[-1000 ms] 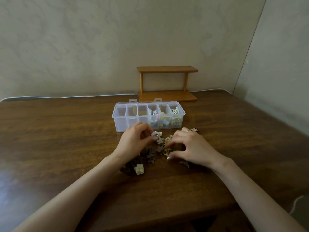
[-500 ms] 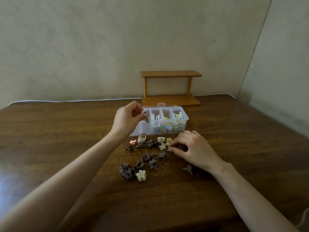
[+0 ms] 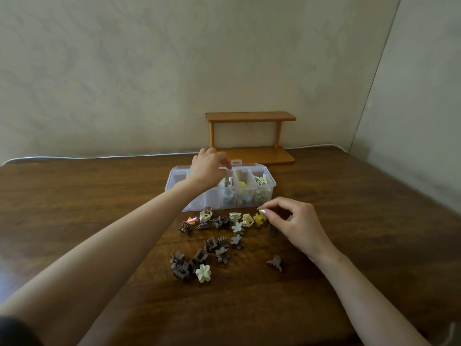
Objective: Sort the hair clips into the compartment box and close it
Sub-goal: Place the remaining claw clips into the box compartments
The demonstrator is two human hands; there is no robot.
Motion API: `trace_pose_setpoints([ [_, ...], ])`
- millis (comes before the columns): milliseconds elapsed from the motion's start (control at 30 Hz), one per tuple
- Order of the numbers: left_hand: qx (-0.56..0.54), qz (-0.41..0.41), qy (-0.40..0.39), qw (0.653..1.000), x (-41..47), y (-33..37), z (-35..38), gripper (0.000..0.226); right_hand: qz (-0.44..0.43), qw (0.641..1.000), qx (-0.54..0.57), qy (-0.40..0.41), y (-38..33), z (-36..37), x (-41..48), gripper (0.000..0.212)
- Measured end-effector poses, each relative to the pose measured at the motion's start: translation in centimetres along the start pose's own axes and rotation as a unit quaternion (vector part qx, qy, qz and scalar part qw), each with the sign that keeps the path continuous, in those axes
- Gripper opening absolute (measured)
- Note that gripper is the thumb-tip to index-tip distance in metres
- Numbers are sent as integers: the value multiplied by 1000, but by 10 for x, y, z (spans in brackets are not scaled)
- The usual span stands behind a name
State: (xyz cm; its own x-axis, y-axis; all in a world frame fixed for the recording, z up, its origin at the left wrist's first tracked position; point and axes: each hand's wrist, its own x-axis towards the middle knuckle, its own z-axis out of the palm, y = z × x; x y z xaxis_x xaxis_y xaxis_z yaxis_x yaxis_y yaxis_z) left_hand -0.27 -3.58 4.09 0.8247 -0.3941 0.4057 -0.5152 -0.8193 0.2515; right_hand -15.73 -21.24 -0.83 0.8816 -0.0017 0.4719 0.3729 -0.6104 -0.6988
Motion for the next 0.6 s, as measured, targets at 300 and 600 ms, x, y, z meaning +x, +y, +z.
trace_pose_setpoints([
  [300, 102, 102, -115, 983, -15, 0, -9, 49, 17, 1000, 8, 3, -2, -1, -1, 12],
  [600, -87, 37, 88, 992, -56, -22, -23, 29, 30, 998, 47, 20, -4, -1, 1, 12],
])
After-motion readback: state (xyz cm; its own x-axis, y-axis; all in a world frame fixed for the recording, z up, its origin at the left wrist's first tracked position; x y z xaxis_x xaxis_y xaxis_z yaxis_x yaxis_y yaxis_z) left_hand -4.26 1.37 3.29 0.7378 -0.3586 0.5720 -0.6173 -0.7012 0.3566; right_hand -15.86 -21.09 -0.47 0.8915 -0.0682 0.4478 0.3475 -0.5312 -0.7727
